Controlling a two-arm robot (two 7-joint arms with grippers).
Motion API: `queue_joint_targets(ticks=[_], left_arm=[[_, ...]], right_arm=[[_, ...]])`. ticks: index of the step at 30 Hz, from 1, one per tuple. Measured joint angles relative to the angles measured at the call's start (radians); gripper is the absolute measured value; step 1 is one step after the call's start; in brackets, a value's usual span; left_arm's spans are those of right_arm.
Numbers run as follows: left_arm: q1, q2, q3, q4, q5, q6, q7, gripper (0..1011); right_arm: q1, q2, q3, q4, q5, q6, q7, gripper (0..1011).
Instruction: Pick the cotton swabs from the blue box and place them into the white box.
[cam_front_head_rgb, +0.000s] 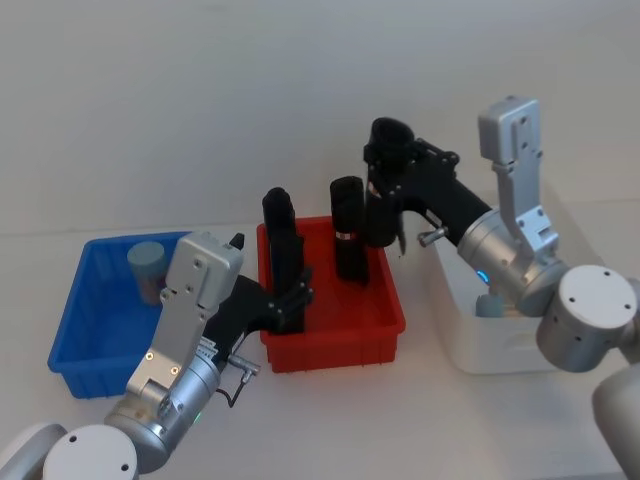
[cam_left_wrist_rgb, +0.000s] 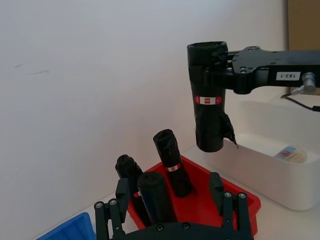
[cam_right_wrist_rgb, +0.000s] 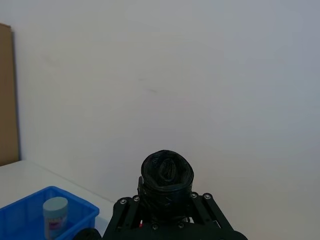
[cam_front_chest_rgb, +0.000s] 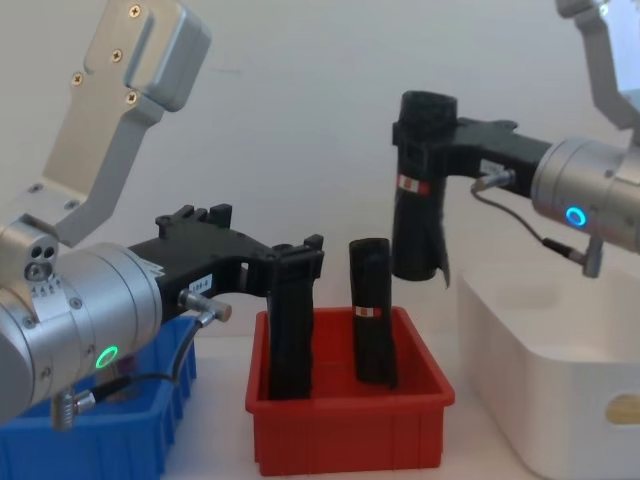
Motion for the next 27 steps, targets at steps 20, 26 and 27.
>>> queue_joint_targets(ticks=[20,26,27], left_arm=[[0.0,0.0,0.0,0.0,0.0,0.0,0.0,1004],[0.0,0.0,0.0,0.0,0.0,0.0,0.0,1004],[0.0,0.0,0.0,0.0,0.0,0.0,0.0,1004]], right_arm=[[-0.119,0.068,0.031,-0.204,-0.046,0.203,-0.155,357],[-0.157,0.09,0.041,-0.233,-0.051,0.246,-0.181,357],[-0.159,0.091,0.042,-0.235,-0.051,0.249,-0.183,357]])
